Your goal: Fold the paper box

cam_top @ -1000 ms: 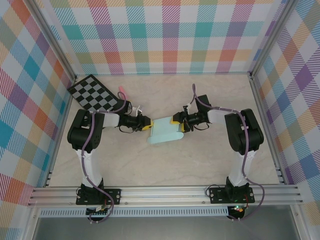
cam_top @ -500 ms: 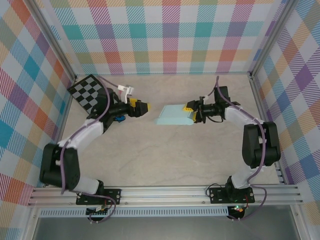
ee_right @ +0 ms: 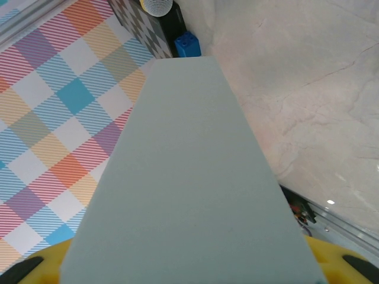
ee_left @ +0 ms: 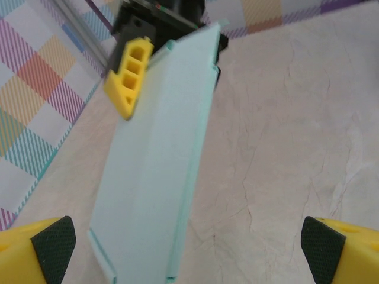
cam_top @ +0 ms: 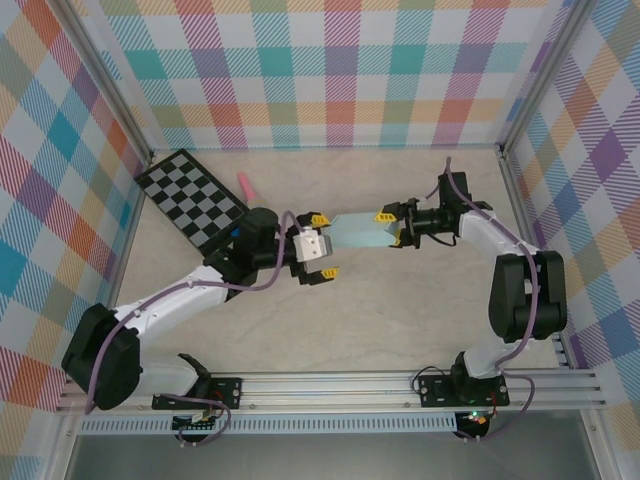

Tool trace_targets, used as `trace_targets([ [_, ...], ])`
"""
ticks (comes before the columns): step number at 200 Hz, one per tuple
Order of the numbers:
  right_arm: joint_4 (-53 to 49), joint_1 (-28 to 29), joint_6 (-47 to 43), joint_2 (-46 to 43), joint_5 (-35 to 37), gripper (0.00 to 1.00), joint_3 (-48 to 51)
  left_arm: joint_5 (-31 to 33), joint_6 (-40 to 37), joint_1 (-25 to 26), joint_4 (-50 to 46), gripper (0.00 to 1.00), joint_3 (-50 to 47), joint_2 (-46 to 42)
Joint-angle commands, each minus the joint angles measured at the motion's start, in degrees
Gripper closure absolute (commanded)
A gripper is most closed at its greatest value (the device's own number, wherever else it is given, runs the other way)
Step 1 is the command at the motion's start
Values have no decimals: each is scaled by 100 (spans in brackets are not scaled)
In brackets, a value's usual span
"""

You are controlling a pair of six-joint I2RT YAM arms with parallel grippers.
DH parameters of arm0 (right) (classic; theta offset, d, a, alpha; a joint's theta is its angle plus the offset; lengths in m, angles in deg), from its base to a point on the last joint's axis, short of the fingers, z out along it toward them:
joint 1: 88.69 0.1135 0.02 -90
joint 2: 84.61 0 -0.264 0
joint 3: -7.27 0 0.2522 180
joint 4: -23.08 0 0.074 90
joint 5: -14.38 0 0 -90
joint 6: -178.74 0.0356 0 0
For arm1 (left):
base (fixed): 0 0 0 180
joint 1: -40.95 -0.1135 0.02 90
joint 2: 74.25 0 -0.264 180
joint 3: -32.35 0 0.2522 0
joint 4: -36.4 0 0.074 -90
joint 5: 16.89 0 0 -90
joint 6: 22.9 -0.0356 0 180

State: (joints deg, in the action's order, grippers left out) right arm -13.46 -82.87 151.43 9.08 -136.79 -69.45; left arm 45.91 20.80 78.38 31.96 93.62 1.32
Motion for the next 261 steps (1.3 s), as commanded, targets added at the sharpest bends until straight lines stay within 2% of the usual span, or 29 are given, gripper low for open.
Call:
trace_targets([
  [1,129,-20,357,-140,-75,60,191,665,-921,184,93,1,110,302],
  [39,280,-2,604,-292,36,60,339,1313,-875,257,926,7,98,789],
  [64,518,11,882,-420,104,60,450,1197,-713,273,1139,11,213,1078],
  [95,624,175,1005,-390,69,59,381,1182,-475,299,1489,30,259,1349],
  [103,673,219,1071,-387,99,59,374,1158,-414,306,1516,32,278,1372],
  [116,800,292,1183,-363,135,59,390,1151,-365,312,1496,42,328,1398],
  [128,826,347,1208,-313,159,59,373,1182,-372,317,1356,52,404,1399],
  [149,893,393,1235,-205,157,59,372,1139,-503,312,1146,59,403,1353],
  [180,912,397,1220,-75,190,56,366,1105,-572,309,734,60,377,1230],
  [222,-260,365,243,101,579,32,-34,875,-468,128,-343,61,437,1122],
  [242,-784,179,-363,38,870,30,-42,718,-424,-43,-1106,61,556,1018],
  [261,-1208,-61,-1101,6,1014,30,-76,573,-687,-171,-2344,61,887,1010],
])
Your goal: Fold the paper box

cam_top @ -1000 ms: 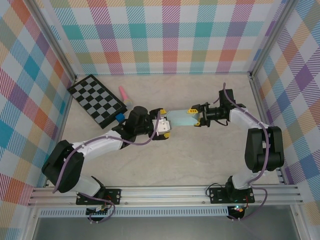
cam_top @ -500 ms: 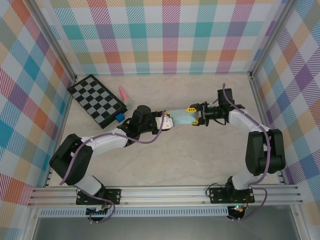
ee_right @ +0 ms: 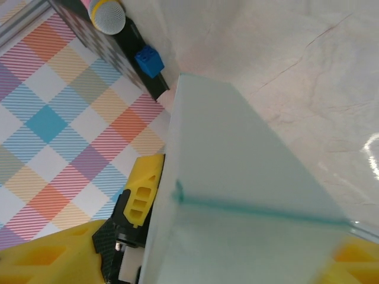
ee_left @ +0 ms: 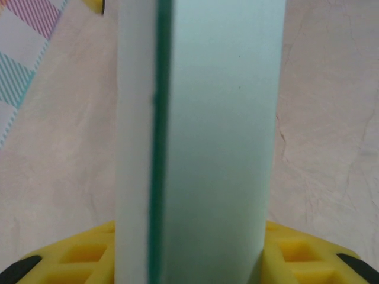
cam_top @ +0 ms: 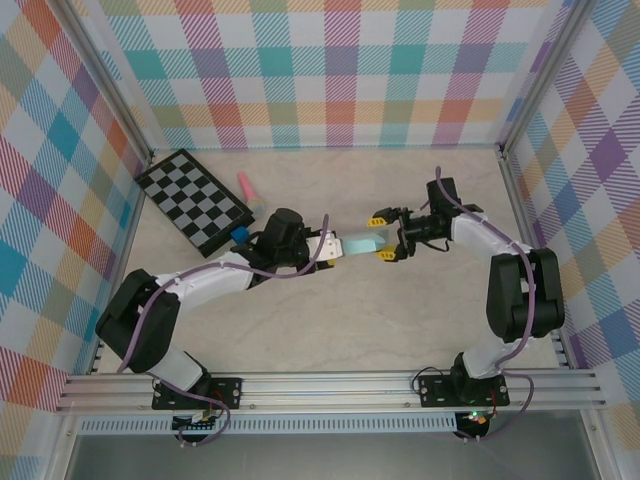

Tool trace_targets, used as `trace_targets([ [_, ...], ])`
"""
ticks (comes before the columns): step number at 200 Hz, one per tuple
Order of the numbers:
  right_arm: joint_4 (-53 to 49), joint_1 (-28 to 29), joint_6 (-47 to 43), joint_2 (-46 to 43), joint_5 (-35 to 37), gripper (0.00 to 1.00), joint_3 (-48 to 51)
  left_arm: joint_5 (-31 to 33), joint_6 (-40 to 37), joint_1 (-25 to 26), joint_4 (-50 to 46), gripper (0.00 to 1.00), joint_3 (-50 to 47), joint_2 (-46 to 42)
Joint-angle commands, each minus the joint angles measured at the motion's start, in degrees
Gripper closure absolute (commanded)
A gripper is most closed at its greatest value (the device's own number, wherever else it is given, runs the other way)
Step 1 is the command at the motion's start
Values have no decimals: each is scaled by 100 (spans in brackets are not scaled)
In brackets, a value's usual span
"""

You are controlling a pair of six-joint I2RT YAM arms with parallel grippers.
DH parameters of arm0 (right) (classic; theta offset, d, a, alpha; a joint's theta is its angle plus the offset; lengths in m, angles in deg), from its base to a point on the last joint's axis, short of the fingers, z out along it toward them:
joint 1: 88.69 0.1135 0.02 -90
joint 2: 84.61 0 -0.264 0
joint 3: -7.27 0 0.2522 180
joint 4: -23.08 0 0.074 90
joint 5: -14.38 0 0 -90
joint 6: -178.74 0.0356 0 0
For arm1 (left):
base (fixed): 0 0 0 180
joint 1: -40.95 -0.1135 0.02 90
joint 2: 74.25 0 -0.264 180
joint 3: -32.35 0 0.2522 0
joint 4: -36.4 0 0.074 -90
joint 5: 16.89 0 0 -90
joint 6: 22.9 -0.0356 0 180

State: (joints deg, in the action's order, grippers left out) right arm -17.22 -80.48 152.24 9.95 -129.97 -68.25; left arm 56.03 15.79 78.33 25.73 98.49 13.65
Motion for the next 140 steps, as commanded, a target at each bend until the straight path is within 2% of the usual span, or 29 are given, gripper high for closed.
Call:
trace_targets([
  [1,-860,-310,-1231,-71,335,30,-205,-442,-200,-173,-1789,61,415,-217],
  [8,-1095,-358,-1646,-21,322,30,-314,-371,-277,-196,-2318,61,562,-174],
  [33,-2365,-365,-3435,319,573,32,-1018,-170,-370,-202,-3162,55,798,-111],
  [54,-2644,-364,-4360,172,1099,35,-1225,-157,-446,-197,-3824,55,1130,64],
  [65,-2298,-364,-4706,-93,1047,38,-1105,-178,-553,-202,-4263,56,1400,289],
  [83,-928,-242,-5600,-1023,1277,41,-221,-223,-554,-198,-4541,56,1671,584],
  [90,-497,-67,-6150,-1426,1646,42,122,-232,-512,-201,-4615,56,1792,703],
  [100,43,289,-7175,-1951,2037,39,655,-277,-488,-197,-4779,56,1979,883],
  [111,599,576,-7974,-2391,2279,38,1145,-279,-479,-184,-4949,56,2173,1065],
  [129,1521,744,-8283,-2749,2186,39,1679,-94,-411,-153,-5061,56,2381,1306],
  [140,1669,820,-8236,-2677,2172,42,1683,-55,-420,-142,-5070,57,2409,1371],
])
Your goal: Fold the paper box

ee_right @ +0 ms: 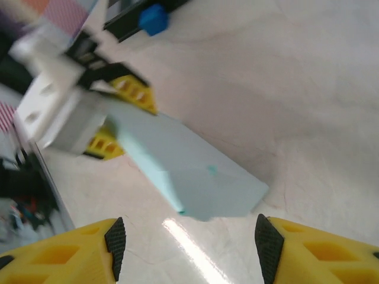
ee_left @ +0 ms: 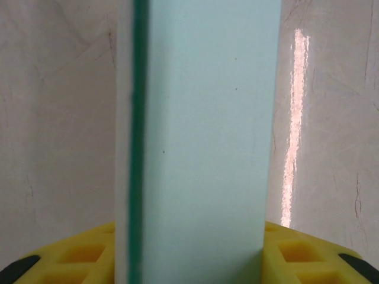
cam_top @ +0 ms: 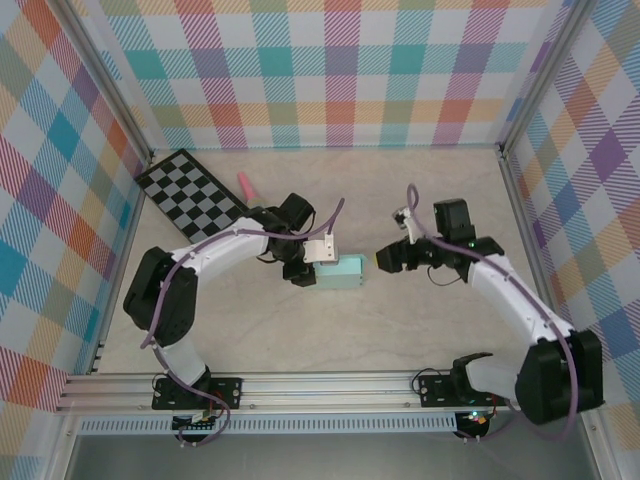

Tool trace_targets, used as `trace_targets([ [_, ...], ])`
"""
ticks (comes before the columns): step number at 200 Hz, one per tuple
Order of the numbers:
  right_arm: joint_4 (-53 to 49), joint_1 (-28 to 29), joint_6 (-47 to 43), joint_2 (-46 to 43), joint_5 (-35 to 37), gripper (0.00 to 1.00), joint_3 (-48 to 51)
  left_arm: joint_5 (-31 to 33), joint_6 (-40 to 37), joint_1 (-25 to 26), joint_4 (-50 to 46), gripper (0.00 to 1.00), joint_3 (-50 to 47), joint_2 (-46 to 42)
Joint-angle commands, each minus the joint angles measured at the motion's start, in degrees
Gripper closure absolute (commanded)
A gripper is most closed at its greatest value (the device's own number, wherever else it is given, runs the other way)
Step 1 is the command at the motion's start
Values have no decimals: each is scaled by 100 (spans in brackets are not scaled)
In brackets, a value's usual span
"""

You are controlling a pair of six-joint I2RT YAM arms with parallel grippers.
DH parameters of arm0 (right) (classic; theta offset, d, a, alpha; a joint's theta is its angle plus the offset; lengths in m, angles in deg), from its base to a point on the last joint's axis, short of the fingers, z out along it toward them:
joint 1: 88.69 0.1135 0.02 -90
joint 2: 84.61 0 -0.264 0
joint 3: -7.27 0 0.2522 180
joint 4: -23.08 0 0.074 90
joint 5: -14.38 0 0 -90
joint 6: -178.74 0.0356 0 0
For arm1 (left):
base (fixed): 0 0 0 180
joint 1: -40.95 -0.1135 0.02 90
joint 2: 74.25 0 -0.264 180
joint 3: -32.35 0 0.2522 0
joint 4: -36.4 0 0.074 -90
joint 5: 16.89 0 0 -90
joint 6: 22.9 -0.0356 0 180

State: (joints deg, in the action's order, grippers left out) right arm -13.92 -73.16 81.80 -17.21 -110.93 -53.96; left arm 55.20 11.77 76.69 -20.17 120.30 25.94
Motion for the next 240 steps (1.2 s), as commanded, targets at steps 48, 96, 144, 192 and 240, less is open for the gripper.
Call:
trace_targets([
  [48,553,268,-379,767,-364,52,-390,143,132,73,-404,57,247,204],
  [96,248,284,282,962,-343,55,-431,77,321,82,-285,56,262,308],
  [144,224,283,722,1193,-318,49,-488,48,345,81,-268,55,296,335],
  [192,562,341,1260,1328,-870,51,-456,69,400,82,-228,54,319,401],
  [240,568,398,1559,1446,-816,57,-569,16,436,82,-213,55,341,436],
])
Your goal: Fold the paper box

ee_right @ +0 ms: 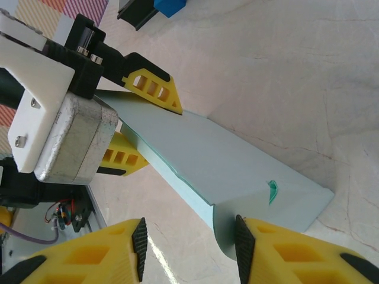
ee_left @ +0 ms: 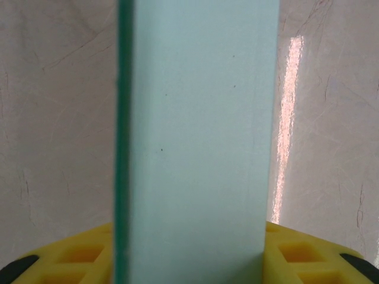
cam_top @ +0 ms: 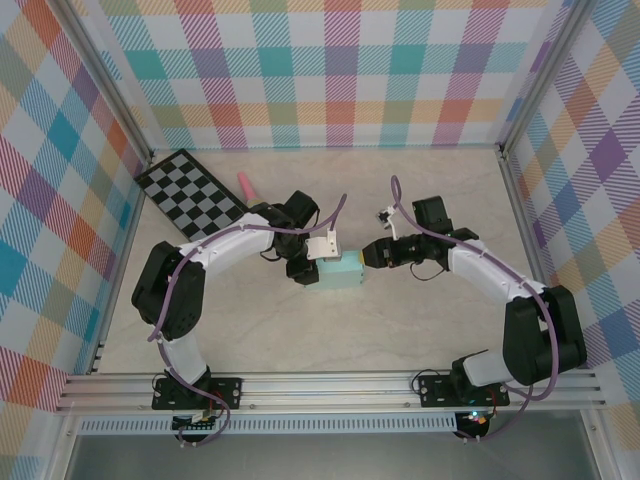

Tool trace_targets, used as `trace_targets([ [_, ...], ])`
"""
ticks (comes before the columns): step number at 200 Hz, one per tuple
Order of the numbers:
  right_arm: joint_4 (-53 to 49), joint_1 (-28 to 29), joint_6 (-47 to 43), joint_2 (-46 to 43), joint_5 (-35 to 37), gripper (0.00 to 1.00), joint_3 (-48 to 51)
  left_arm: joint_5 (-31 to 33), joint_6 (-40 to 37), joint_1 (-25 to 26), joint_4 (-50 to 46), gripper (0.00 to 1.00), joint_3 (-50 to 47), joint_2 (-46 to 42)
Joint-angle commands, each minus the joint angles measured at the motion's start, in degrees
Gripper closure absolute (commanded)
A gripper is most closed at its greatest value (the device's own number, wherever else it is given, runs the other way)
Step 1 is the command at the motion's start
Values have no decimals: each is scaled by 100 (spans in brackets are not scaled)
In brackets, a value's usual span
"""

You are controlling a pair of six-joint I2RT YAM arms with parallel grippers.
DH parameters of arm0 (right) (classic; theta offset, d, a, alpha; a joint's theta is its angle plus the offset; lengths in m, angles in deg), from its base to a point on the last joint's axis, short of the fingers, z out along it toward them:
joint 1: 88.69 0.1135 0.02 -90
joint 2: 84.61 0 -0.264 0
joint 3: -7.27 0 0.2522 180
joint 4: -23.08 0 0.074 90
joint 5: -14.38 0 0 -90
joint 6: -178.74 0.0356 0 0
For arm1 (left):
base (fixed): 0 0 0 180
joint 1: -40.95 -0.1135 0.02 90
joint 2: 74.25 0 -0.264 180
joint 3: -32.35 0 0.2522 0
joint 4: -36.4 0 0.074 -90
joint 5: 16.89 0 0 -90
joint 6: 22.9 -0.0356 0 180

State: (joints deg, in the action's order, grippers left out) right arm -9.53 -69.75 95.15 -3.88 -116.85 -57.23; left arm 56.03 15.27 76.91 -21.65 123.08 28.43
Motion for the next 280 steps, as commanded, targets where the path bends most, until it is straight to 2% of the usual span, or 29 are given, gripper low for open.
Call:
trace_targets([
  [1,119,62,226,116,-217,57,-242,-67,86,55,-63,55,64,189],
  [31,88,122,282,299,-58,59,-278,-48,97,64,-54,55,74,207],
  [88,498,242,1054,462,385,64,-199,-146,189,64,32,55,81,226],
  [130,661,416,1108,511,834,77,-26,-120,342,77,173,55,113,277],
  [160,699,617,1017,437,1276,82,54,-249,519,77,295,53,125,238],
  [182,717,835,868,350,1788,88,90,-365,719,69,456,51,95,153],
  [218,1008,1167,773,100,2658,93,388,-261,1107,46,777,44,-32,52],
  [249,1574,1252,761,-206,3057,96,893,-544,1376,-27,1025,38,-196,-126],
  [280,1761,1284,738,-429,3368,97,1189,-863,1983,-183,1528,32,-497,-669],
])
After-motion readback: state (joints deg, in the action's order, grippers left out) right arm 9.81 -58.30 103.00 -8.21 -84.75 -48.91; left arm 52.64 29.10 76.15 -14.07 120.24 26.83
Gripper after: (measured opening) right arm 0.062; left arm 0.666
